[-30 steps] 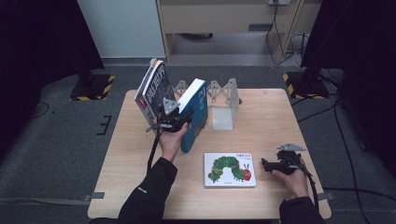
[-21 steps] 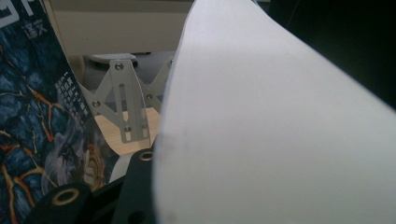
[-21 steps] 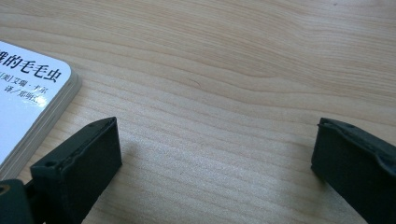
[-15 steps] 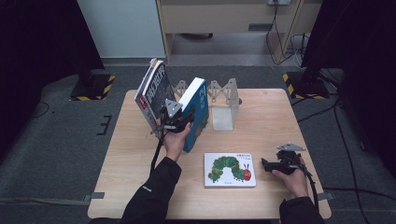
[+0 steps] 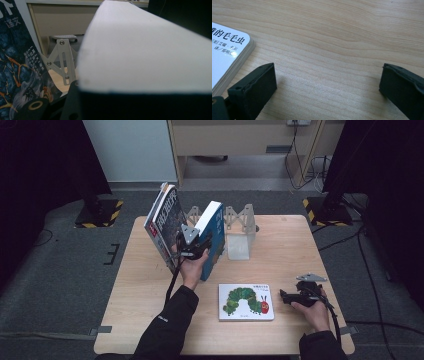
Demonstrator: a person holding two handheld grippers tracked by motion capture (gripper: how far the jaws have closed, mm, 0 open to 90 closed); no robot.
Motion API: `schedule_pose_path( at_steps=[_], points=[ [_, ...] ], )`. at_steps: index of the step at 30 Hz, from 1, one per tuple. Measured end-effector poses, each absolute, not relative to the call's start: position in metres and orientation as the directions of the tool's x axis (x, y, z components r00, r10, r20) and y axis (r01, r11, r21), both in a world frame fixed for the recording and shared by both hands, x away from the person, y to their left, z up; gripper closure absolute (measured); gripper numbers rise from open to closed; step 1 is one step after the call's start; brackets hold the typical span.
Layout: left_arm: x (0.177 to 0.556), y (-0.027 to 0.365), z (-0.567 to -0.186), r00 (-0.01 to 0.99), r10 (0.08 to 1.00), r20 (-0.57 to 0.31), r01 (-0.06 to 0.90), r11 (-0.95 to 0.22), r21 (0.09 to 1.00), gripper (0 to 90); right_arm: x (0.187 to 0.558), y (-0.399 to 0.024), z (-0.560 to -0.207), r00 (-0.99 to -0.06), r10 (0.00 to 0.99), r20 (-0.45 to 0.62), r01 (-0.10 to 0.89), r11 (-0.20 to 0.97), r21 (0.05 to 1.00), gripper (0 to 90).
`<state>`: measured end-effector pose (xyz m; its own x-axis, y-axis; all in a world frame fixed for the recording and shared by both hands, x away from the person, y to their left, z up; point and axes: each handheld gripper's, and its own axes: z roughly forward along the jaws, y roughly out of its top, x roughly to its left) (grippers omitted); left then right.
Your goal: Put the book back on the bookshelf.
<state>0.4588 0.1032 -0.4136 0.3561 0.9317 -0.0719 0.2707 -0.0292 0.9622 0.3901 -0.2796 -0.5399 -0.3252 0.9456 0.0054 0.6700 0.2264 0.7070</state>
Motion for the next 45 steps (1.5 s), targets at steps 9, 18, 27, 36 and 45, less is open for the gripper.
schedule_pose_path(
  at_steps=[9,18,27,36,45],
  points=[
    [0.452,0.107,-0.413,0.362,0.931,-0.042,0.262,-0.059,0.963,60.2,0.390,-0.280,-0.540,-0.327,0.945,0.003,0.669,0.229,0.707,1.1],
    [0.446,0.099,-0.415,0.353,0.935,-0.026,0.239,-0.063,0.969,60.1,0.390,-0.280,-0.540,-0.326,0.945,0.003,0.670,0.229,0.707,1.0],
    [0.449,0.102,-0.416,0.326,0.945,-0.031,0.241,-0.051,0.969,60.1,0.390,-0.280,-0.540,-0.327,0.945,0.004,0.670,0.229,0.706,0.9],
    [0.453,0.098,-0.417,0.324,0.945,-0.029,0.230,-0.049,0.972,60.2,0.391,-0.280,-0.540,-0.331,0.944,0.001,0.671,0.234,0.704,0.6],
    [0.462,0.094,-0.417,0.301,0.954,-0.019,0.232,-0.054,0.971,60.1,0.391,-0.280,-0.540,-0.330,0.944,0.001,0.671,0.234,0.703,0.6]
  ],
)
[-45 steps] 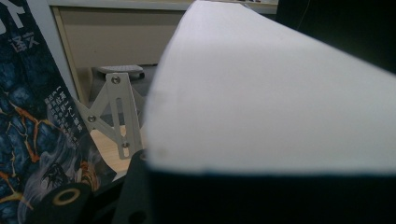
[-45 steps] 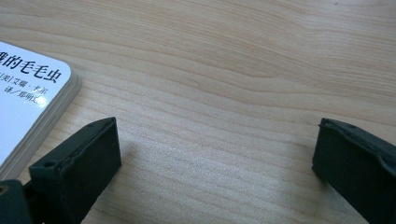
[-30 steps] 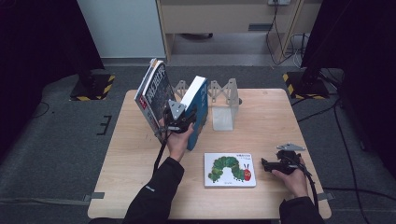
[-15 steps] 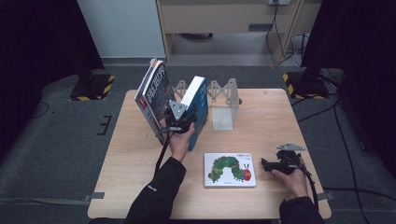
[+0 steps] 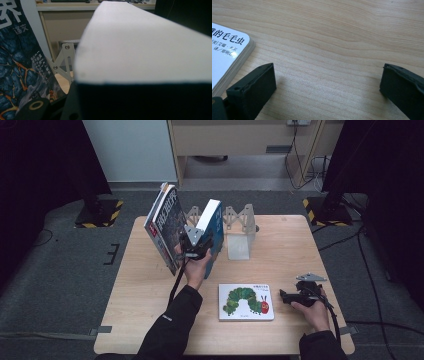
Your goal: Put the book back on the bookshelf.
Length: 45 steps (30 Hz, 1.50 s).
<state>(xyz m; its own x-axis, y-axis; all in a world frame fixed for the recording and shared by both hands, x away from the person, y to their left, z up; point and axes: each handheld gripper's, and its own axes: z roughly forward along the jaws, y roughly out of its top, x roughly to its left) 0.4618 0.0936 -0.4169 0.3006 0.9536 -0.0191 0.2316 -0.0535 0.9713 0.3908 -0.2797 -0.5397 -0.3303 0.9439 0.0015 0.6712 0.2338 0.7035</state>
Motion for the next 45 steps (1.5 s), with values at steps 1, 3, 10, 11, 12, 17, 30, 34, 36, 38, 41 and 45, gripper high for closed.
schedule_pose_path(
  at_steps=[1,3,10,11,12,17,30,34,36,38,41,45],
  points=[
    [0.463,0.094,-0.417,0.302,0.953,-0.017,0.231,-0.055,0.971,60.1,0.391,-0.279,-0.540,-0.327,0.945,0.003,0.671,0.230,0.704,0.6],
    [0.465,0.094,-0.417,0.314,0.949,-0.014,0.225,-0.060,0.973,60.1,0.391,-0.279,-0.540,-0.327,0.945,0.003,0.671,0.231,0.704,0.5],
    [0.465,0.095,-0.419,0.339,0.941,-0.022,0.215,-0.054,0.975,59.5,0.391,-0.279,-0.540,-0.327,0.945,0.003,0.671,0.230,0.704,0.5],
    [0.465,0.096,-0.419,0.343,0.939,-0.021,0.217,-0.057,0.974,59.2,0.391,-0.279,-0.540,-0.327,0.945,0.003,0.671,0.231,0.704,0.5],
    [0.464,0.096,-0.420,0.344,0.939,-0.023,0.223,-0.058,0.973,58.7,0.391,-0.279,-0.540,-0.327,0.945,0.003,0.672,0.230,0.704,0.5],
    [0.455,0.101,-0.423,0.351,0.936,-0.029,0.247,-0.063,0.967,57.3,0.391,-0.279,-0.540,-0.327,0.945,0.003,0.671,0.231,0.704,0.5],
    [0.451,0.102,-0.426,0.343,0.937,-0.065,0.262,-0.029,0.965,59.9,0.391,-0.279,-0.540,-0.327,0.945,0.003,0.672,0.230,0.704,0.5],
    [0.457,0.097,-0.425,0.331,0.941,-0.067,0.266,-0.025,0.964,60.0,0.391,-0.279,-0.540,-0.327,0.945,0.003,0.672,0.230,0.704,0.5],
    [0.460,0.096,-0.425,0.319,0.946,-0.061,0.266,-0.028,0.964,60.0,0.391,-0.279,-0.540,-0.327,0.945,0.002,0.671,0.230,0.704,0.5],
    [0.463,0.095,-0.425,0.312,0.948,-0.061,0.266,-0.026,0.964,59.9,0.391,-0.279,-0.540,-0.327,0.945,0.004,0.673,0.229,0.703,0.5],
    [0.468,0.094,-0.425,0.314,0.947,-0.063,0.266,-0.024,0.964,59.9,0.391,-0.279,-0.540,-0.325,0.946,0.006,0.674,0.227,0.703,0.4],
    [0.475,0.092,-0.425,0.320,0.945,-0.068,0.267,-0.021,0.964,59.9,0.391,-0.279,-0.540,-0.324,0.946,0.006,0.674,0.227,0.703,0.4]
  ],
)
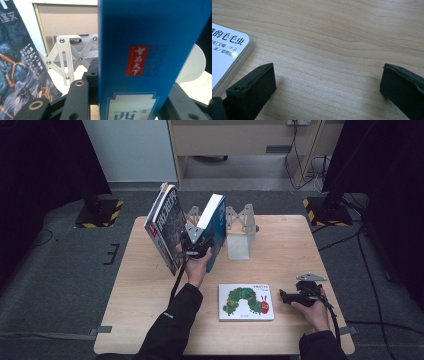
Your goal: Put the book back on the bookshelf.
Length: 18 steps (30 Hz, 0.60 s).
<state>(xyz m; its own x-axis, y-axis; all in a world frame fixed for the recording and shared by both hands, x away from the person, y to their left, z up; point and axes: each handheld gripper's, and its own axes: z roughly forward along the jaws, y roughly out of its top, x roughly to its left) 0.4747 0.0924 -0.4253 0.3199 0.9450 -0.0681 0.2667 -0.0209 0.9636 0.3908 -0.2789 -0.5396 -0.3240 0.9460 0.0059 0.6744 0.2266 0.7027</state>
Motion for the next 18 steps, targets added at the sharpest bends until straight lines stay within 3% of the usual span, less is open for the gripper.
schedule_pose_path(
  at_steps=[12,18],
  points=[
    [0.460,0.102,-0.430,0.365,0.927,-0.081,0.258,-0.017,0.966,55.6,0.391,-0.279,-0.540,-0.322,0.947,0.004,0.673,0.226,0.704,0.5],
    [0.460,0.101,-0.426,0.347,0.934,-0.082,0.289,-0.024,0.957,59.1,0.391,-0.278,-0.540,-0.320,0.947,0.002,0.672,0.225,0.706,0.5]
  ],
)
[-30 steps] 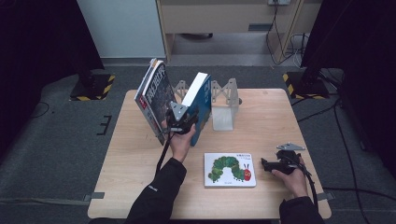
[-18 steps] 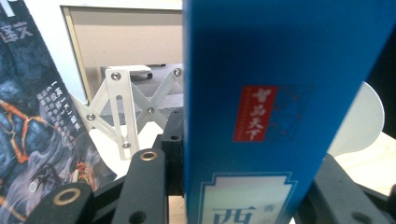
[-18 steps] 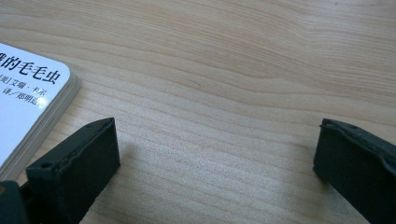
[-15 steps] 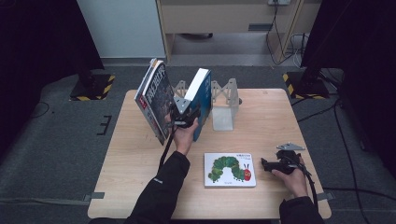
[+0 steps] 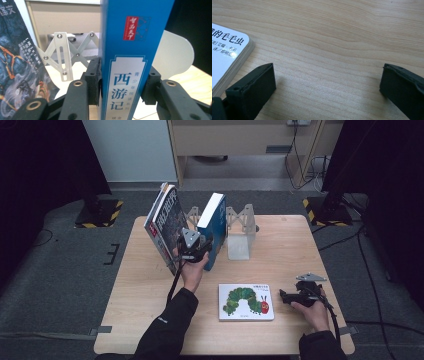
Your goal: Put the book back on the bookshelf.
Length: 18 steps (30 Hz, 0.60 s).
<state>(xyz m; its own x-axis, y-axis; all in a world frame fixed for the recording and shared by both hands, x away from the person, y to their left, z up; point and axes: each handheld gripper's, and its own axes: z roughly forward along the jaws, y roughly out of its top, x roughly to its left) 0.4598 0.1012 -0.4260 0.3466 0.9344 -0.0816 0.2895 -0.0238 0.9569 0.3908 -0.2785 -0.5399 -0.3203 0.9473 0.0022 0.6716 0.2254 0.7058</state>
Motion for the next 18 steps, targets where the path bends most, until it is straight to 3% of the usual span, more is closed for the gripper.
schedule_pose_path(
  at_steps=[18],
  points=[
    [0.479,0.085,-0.422,0.321,0.943,-0.092,0.321,-0.017,0.947,59.1,0.391,-0.278,-0.540,-0.318,0.948,0.003,0.673,0.224,0.705,0.3]
  ],
)
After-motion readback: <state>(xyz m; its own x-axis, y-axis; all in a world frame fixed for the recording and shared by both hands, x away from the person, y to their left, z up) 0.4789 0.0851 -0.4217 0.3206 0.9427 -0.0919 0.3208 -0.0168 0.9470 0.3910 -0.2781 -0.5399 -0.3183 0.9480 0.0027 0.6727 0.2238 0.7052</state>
